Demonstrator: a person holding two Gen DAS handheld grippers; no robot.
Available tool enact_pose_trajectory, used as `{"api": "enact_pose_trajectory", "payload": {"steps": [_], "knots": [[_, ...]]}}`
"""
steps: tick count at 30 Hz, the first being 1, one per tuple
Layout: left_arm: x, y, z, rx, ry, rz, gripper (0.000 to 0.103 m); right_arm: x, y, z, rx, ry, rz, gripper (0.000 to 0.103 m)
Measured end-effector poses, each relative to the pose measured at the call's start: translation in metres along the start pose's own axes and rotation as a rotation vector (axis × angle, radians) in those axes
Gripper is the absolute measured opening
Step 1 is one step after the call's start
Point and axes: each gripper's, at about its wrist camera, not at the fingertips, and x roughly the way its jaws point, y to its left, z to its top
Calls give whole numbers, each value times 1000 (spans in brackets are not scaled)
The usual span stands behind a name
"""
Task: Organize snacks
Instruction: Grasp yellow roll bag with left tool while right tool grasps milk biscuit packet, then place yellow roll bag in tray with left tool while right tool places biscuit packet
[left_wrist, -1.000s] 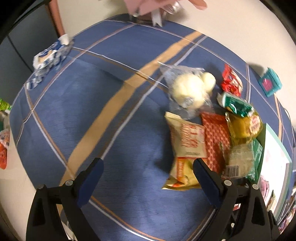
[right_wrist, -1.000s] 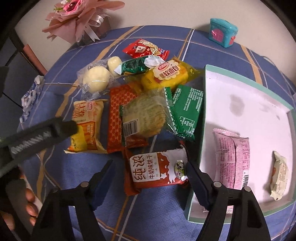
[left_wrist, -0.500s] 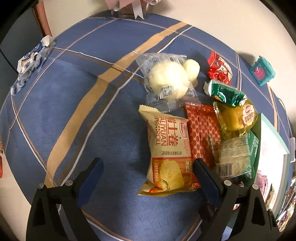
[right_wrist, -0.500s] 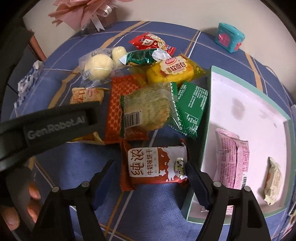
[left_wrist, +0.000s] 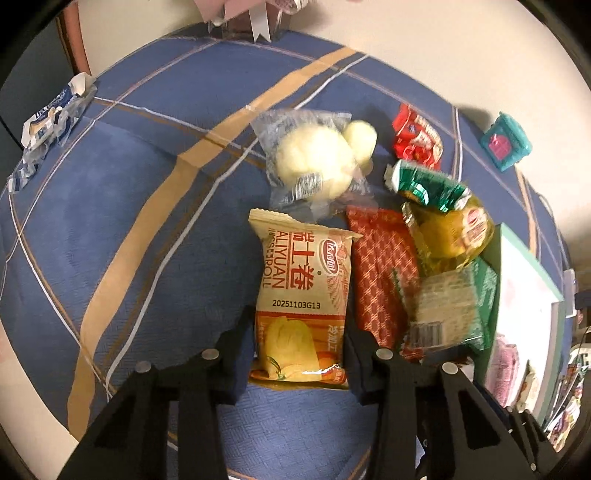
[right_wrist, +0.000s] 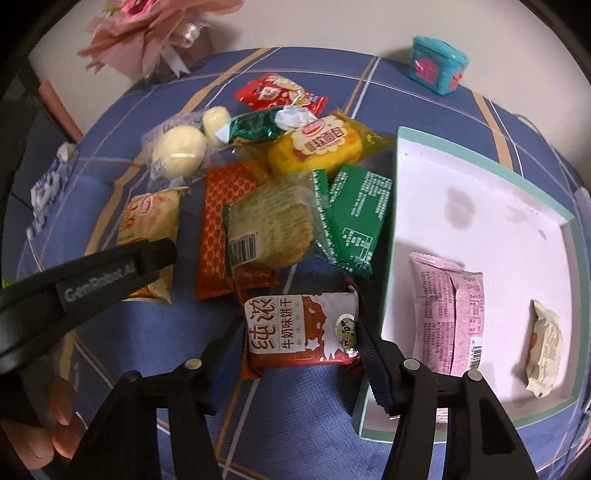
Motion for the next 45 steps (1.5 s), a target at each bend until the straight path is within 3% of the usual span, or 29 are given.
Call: {"api": "enact_pose_trajectory", "payload": {"steps": [10,19,32,39,45], "knots": [[-38,2,4,-10,-124,-32,39,-48,-22,14,79,-119,72,62],[-52,-10,0,36,-168,-38,39,-64,-51,12,183,-165,49,62],[-65,-107,-35,344,-200,-121,39,-64,-191,-17,592,-140,-123,62],[-68,-158,-48,468,-216,-161,39,-60,-219,-24,665,-126,-159,62],[-59,-187,-49,521,-214,-176,39,-64,-227,-19,659,-184,-173,62]]}}
